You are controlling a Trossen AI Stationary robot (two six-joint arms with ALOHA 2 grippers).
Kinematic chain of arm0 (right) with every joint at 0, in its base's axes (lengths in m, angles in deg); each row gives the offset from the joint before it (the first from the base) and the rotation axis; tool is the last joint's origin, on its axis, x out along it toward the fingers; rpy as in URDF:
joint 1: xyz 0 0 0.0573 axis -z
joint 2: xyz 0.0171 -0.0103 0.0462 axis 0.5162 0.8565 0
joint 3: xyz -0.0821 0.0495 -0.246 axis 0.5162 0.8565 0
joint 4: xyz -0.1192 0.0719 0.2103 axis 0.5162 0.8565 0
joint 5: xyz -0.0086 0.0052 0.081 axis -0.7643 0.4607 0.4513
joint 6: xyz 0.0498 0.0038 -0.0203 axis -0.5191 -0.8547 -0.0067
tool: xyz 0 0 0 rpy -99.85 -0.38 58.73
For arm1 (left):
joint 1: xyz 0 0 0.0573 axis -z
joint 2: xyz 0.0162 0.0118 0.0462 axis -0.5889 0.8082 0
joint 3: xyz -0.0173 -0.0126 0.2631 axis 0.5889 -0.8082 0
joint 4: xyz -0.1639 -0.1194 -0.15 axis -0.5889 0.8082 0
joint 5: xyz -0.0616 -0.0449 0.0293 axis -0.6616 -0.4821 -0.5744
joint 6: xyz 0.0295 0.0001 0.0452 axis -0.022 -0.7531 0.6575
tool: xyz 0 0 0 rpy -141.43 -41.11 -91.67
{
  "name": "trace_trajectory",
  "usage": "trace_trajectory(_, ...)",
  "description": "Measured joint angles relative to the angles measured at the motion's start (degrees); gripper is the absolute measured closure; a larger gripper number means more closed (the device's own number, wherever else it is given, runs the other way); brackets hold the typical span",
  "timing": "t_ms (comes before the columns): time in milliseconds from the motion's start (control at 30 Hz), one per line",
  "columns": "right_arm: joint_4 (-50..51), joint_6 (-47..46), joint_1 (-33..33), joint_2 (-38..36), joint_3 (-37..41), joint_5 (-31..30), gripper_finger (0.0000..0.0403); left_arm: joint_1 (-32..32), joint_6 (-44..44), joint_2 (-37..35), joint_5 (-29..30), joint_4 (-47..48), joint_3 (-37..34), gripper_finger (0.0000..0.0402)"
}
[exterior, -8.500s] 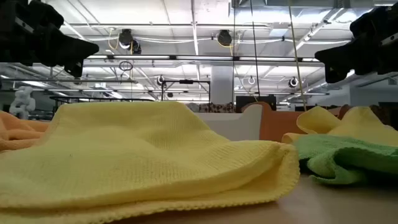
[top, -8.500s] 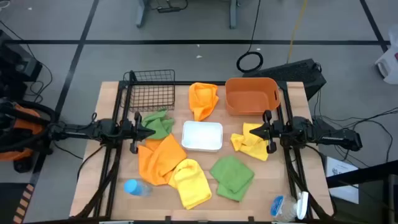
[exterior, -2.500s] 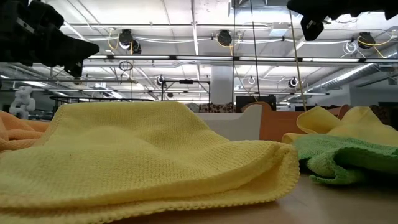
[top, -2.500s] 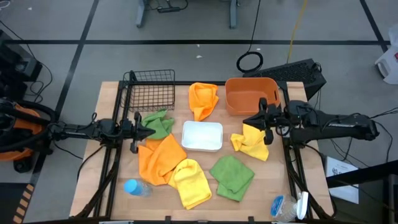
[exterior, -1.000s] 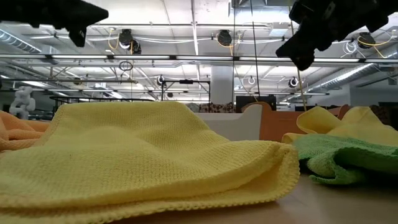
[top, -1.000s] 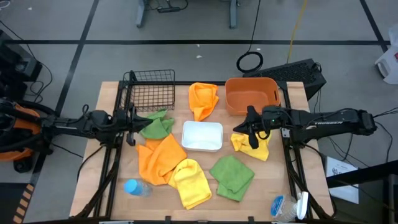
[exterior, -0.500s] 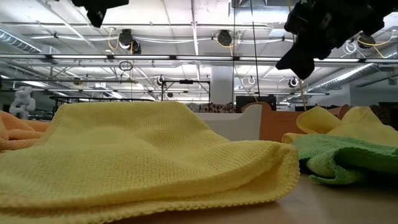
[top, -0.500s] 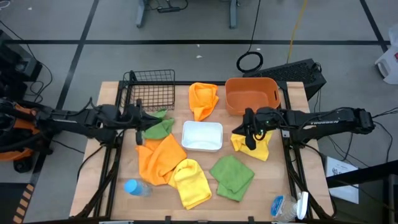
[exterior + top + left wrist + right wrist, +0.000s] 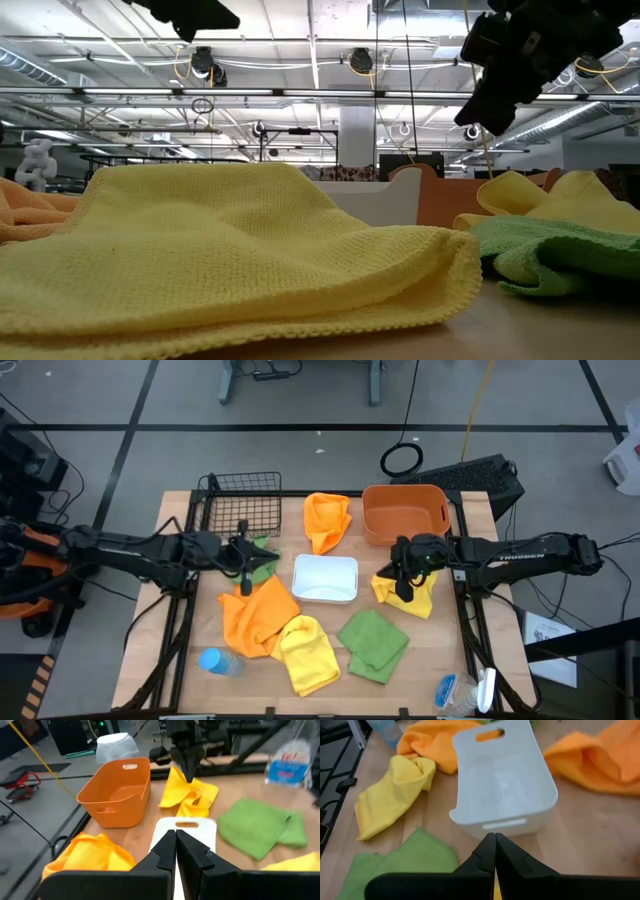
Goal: Sort microfiber towel by color & place in baskets
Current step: Put the top yellow microfiber towel into the white bin
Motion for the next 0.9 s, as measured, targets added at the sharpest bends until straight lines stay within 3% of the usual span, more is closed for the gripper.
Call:
trace_trajectory(600, 7.12, -9.94, -0.84, 0.00, 0.00, 0.11, 0.0403, -0.07, -3.39, 11.36, -0.02, -1.28, 0.02, 0.0384)
trace_trajectory(900, 8.28, -18.63, -4.55, 0.00, 0.00, -0.11, 0.0403, 0.02, -3.54, 12.77, -0.68, -1.29, 0.02, 0.0384)
